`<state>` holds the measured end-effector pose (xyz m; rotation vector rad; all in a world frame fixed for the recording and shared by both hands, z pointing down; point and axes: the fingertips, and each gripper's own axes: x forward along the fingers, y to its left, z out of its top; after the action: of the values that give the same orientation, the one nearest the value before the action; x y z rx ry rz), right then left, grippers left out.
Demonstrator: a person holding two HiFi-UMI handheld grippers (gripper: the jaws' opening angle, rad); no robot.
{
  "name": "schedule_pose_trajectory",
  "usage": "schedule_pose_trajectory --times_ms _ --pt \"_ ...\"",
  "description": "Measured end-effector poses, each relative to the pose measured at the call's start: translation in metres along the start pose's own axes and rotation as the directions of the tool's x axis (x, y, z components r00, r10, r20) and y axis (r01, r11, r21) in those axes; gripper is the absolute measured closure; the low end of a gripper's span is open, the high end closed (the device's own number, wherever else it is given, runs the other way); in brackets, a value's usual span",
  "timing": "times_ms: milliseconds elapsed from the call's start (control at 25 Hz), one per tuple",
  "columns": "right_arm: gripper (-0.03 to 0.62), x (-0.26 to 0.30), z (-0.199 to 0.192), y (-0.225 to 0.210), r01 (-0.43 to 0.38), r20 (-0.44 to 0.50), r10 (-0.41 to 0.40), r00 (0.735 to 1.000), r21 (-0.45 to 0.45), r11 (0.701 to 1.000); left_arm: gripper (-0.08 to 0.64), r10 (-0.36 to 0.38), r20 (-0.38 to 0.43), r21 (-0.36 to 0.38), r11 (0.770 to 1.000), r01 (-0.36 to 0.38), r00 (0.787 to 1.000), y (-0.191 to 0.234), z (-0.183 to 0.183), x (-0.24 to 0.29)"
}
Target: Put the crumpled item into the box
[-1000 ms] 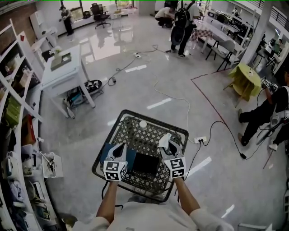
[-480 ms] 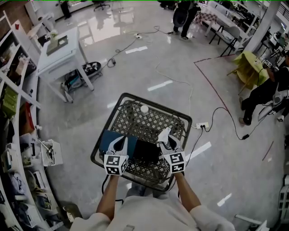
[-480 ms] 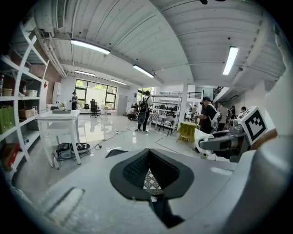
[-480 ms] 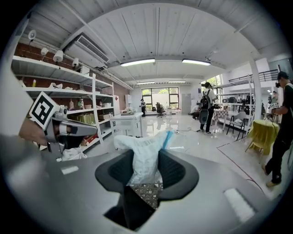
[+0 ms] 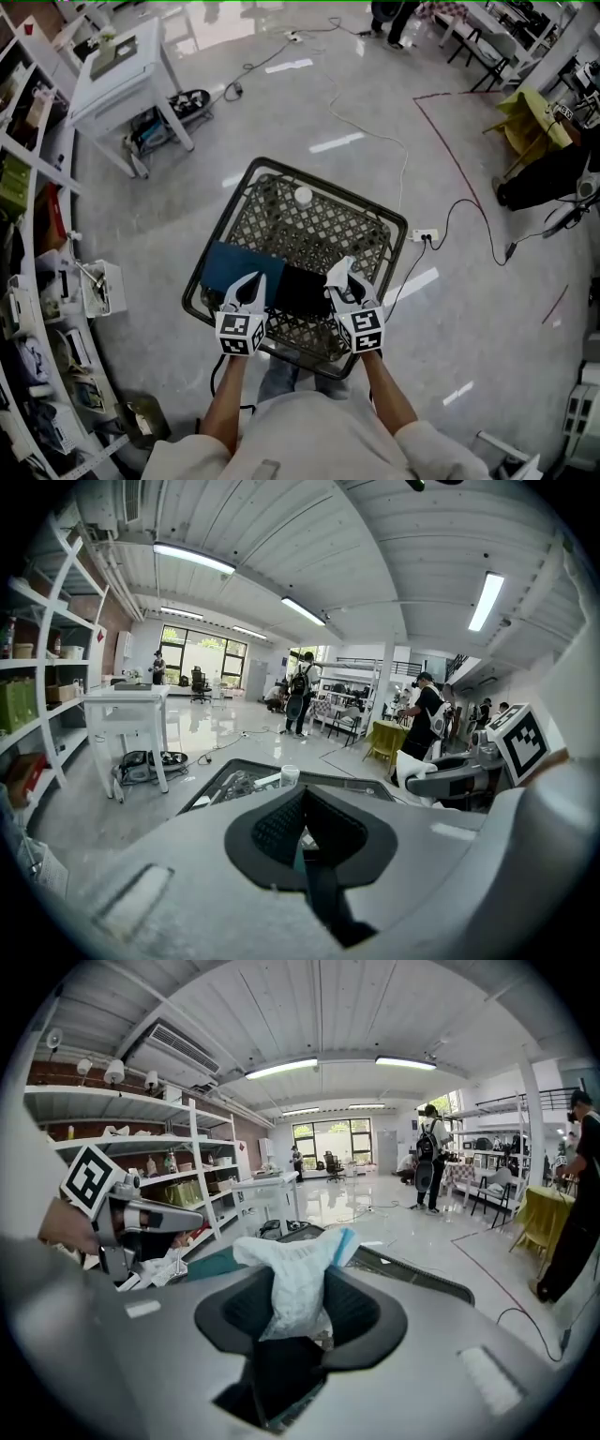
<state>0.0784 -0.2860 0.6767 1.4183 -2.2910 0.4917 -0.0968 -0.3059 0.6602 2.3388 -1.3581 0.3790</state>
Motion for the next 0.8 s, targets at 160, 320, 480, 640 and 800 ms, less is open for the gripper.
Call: schedule_pose_trajectory --times_ms 160,320,480,640,800 --pt "0.446 0.004 -0.02 0.004 -0.017 -0.037 0.017 0.999 0.009 1.0 0.554 0.008 -0.025 -0.019 1.0 -0.009 1.0 0.001 -0.018 0.001" --pt "0.446 0.01 -0.041 0.009 -0.037 -0.084 0.038 0.996 0.009 0.999 0.554 0.014 -0.049 -0.042 0.999 -0.016 0.999 0.001 -0.036 0.002" --pt "0.445 0.019 -0.06 0.017 -0.065 -0.132 0.063 0.989 -0.007 0.998 0.554 0.022 -0.075 -0.063 0.998 -0.026 0.997 0.003 -0.054 0.002" --pt "0.446 0.028 -0.073 0.026 -0.094 -0.174 0.083 0.981 -0.054 0.994 0.554 0.021 -0.091 -0.08 0.996 -0.029 0.996 0.006 -0.067 0.003" --pt "0.445 0.035 -0.092 0.035 -0.137 -0.248 0.099 0.964 -0.143 0.98 0.554 0.023 -0.095 -0.086 0.996 -0.031 0.995 0.008 -0.07 0.005"
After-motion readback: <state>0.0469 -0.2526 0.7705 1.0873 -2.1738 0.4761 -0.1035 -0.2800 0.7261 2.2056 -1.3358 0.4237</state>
